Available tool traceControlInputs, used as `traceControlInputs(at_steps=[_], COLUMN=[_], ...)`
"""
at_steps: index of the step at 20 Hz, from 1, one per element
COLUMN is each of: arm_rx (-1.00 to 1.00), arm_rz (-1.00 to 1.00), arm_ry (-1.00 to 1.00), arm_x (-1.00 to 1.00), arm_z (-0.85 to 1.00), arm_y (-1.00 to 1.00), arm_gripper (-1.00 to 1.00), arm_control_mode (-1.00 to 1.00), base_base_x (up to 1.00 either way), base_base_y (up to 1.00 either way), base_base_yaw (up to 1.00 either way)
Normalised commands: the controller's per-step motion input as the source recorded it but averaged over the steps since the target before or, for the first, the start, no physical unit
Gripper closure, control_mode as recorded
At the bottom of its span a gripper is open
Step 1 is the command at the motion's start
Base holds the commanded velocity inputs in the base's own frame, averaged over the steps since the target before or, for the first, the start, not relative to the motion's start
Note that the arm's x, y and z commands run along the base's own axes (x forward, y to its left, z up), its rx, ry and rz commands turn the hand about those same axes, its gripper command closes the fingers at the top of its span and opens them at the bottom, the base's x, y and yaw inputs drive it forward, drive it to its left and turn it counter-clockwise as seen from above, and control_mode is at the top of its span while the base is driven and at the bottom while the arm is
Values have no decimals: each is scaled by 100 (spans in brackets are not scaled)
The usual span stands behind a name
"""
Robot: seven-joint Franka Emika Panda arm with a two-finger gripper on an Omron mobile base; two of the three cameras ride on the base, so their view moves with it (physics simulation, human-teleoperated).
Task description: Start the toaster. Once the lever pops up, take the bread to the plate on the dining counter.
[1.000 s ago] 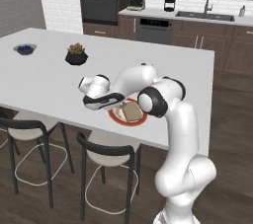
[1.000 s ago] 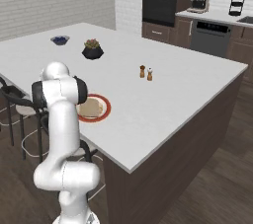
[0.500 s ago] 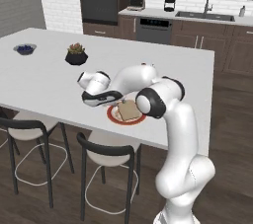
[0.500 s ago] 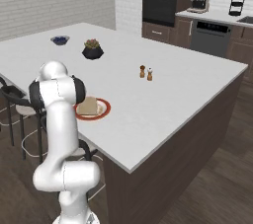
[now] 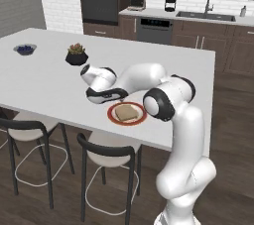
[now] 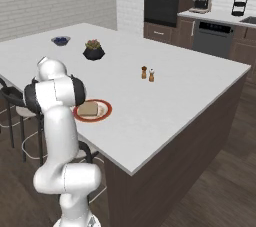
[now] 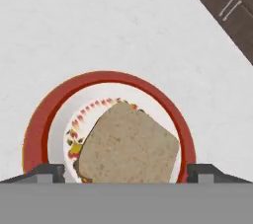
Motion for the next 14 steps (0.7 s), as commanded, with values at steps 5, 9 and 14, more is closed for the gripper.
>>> traceControlInputs(at_steps=[5,9,14], arm_rx=[24,41,47], arm_rz=[0,0,0], arm_ry=[-36,-43,-46], arm_x=[0,-25,-57], arm_z=[35,88,88], arm_y=[11,-15,-45], arm_gripper=[-100,-100,-100], arm_control_mode=[-100,-100,-100], base_base_x=[0,0,0], base_base_y=[0,0,0], base_base_yaw=[0,0,0])
